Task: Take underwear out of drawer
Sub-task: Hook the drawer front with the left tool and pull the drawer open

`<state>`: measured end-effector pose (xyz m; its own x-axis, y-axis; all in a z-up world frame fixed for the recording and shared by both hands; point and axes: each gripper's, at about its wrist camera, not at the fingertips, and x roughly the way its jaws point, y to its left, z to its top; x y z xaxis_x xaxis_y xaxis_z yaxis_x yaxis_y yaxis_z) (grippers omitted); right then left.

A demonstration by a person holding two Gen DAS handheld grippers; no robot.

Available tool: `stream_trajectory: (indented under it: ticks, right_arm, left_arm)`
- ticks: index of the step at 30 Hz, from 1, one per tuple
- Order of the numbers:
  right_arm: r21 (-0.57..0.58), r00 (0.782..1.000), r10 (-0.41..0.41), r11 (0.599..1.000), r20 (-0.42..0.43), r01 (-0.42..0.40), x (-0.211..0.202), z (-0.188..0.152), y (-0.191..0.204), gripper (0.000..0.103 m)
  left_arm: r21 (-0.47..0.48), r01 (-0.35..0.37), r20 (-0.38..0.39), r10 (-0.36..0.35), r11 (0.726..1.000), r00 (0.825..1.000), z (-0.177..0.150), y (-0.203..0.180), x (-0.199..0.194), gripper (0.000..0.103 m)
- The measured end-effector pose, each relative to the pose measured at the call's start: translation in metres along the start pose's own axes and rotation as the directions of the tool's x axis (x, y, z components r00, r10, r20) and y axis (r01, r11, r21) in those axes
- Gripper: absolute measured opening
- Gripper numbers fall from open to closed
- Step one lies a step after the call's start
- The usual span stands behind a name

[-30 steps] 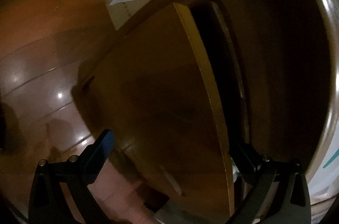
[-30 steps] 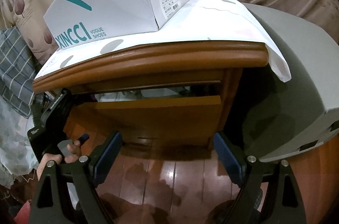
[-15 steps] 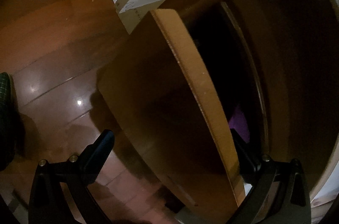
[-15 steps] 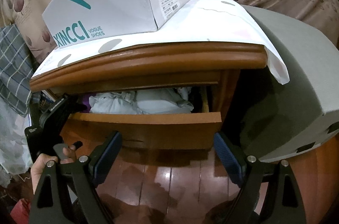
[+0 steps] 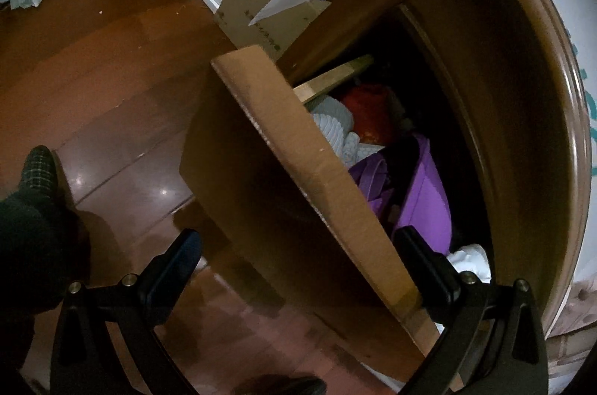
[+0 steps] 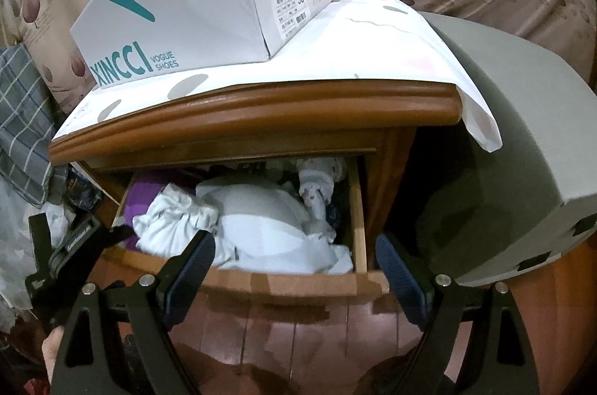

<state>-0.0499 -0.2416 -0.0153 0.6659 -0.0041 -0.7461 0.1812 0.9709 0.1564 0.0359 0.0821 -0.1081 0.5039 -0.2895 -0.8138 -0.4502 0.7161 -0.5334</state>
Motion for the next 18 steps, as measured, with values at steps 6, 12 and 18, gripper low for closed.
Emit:
stream_trajectory:
  ticks: [6,12,18]
  right_arm:
    - [-0.006,1.000,0.000,1.000,-0.006,0.000,0.001,0.000,0.001,0.090]
    - [-0.018,1.000,0.008,1.000,-0.016,-0.008,0.003,-0.002,0.005,0.090]
    - [-0.029,1.000,0.010,1.000,-0.015,-0.010,0.002,-0.003,0.009,0.090]
  left_arm:
    - [0.033,-0.012,-0.009,0.013,0.999,1.000,-0.008,0.007,-0.009,0.103]
    - [0.099,-0.060,-0.006,0.061,0.993,0.998,-0.017,0.009,-0.021,0.103]
    - [0.149,-0.083,-0.021,0.087,0.985,0.996,-0.018,0.014,-0.023,0.103]
